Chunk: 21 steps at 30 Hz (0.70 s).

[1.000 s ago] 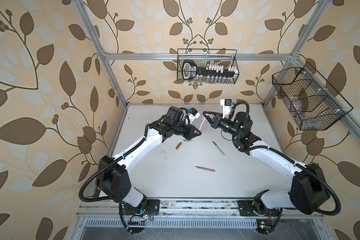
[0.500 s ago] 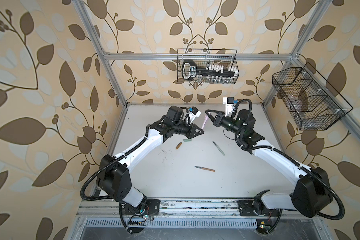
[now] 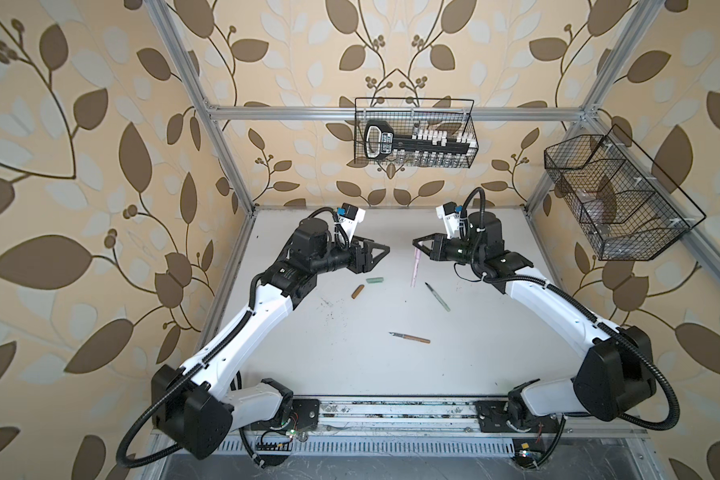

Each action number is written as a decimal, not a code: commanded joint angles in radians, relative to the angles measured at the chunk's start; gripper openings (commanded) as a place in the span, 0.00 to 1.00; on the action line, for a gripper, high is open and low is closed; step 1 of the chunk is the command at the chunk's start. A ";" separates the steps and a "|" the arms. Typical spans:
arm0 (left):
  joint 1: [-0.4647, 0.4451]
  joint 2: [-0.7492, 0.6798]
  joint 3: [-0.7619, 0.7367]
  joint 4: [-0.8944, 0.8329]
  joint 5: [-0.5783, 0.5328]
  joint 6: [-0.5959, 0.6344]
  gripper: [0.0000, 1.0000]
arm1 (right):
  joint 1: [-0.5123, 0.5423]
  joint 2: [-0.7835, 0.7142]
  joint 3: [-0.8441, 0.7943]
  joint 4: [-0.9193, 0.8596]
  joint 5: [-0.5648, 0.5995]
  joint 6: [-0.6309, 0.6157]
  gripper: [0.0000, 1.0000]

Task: Insert the pens into the pen caps

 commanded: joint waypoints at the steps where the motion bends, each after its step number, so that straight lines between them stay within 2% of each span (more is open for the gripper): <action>1: -0.003 -0.098 -0.022 -0.180 -0.274 -0.030 0.84 | -0.014 -0.046 0.092 -0.236 0.057 -0.152 0.00; 4: -0.003 -0.152 -0.042 -0.311 -0.498 -0.076 0.98 | -0.018 -0.076 0.144 -0.406 0.190 -0.250 0.00; 6: -0.003 -0.154 -0.056 -0.351 -0.583 -0.083 0.99 | -0.029 -0.095 0.161 -0.472 0.222 -0.281 0.00; 10: -0.003 -0.100 -0.053 -0.385 -0.633 -0.080 0.99 | -0.048 -0.136 0.170 -0.527 0.246 -0.301 0.00; 15: -0.003 -0.092 -0.076 -0.332 -0.667 -0.099 0.99 | -0.050 -0.137 0.181 -0.624 0.377 -0.346 0.00; 21: -0.003 -0.073 -0.076 -0.320 -0.719 -0.064 0.99 | -0.079 -0.133 0.094 -0.606 0.451 -0.342 0.00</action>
